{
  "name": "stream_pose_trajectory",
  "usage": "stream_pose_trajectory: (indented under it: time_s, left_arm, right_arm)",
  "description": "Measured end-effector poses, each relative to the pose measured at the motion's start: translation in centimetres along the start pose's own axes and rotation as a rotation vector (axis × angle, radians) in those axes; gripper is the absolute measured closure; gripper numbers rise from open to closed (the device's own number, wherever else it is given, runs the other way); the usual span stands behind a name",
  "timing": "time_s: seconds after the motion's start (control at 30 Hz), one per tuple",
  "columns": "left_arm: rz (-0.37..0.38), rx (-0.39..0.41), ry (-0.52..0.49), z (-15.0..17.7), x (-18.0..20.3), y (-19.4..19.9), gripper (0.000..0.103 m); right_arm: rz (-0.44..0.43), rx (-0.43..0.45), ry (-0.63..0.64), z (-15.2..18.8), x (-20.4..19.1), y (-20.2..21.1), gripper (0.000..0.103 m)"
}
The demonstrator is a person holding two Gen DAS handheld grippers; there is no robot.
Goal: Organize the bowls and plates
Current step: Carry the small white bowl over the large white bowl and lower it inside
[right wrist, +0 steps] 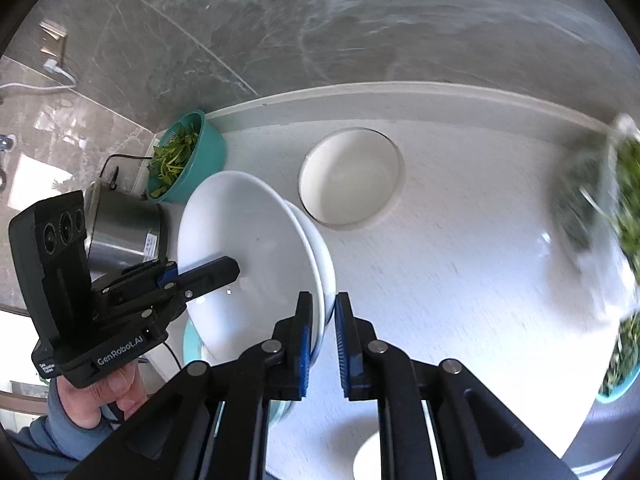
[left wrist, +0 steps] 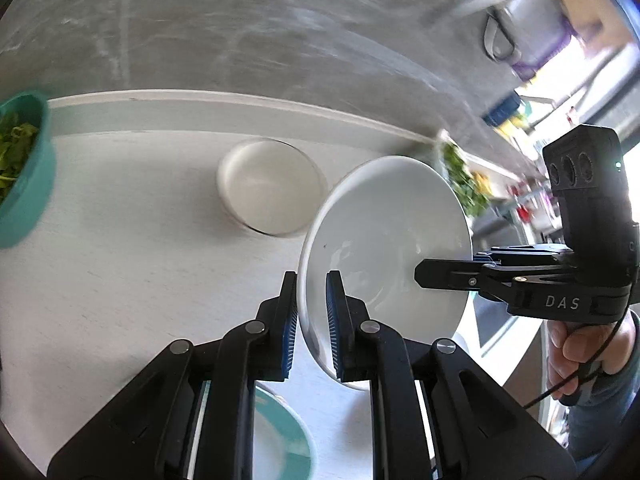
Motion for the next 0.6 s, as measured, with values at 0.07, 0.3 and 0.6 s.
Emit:
stream_pose_trajectory:
  time_s: [0.07, 0.3, 0.6]
  left_arm:
    - [0.012, -0.015, -0.015, 1.5, 2.7, -0.5, 0.091]
    - [0.051, -0.110, -0.064, 8.2, 11.4, -4.4, 0.091]
    - [0.035, -0.244, -0.101, 15.6, 16.0, -9.8, 0.091]
  right_arm:
    - [-0.011, 0.011, -0.016, 1.4, 1.2, 1.2, 0.089]
    - [-0.029, 0.036, -0.115, 8.1, 7.2, 4.9, 0.088]
    - [-0.048, -0.021, -0.223, 15.3, 13.0, 4.2, 0.088]
Point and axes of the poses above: each gripper's, at about its wrist camera, not at the fingertips, and y roughly against the way its jaws point, x to its right, z to its underside, the point moved 8 cm from there along -y, roughly the way its jaws point, and after that the axes turned 2 degrees about x, right-handed, at the moved point
